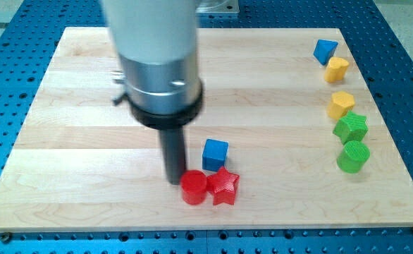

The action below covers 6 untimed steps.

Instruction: Place the blue cube bottom left to the triangle

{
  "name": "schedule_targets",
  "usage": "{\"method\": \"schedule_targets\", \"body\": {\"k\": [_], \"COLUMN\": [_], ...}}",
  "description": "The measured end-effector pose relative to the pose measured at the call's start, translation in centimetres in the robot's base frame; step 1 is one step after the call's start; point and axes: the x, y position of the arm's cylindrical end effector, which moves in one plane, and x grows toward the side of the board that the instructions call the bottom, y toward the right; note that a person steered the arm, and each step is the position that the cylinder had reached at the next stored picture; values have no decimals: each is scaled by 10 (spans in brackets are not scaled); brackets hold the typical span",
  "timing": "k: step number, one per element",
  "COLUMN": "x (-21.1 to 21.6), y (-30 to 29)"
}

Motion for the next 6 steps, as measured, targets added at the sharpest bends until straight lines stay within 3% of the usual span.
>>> {"method": "schedule_targets", "body": {"k": [1,3,5,6], "x": [-4,-24,-85,-71], "y": [34,49,44,87]}}
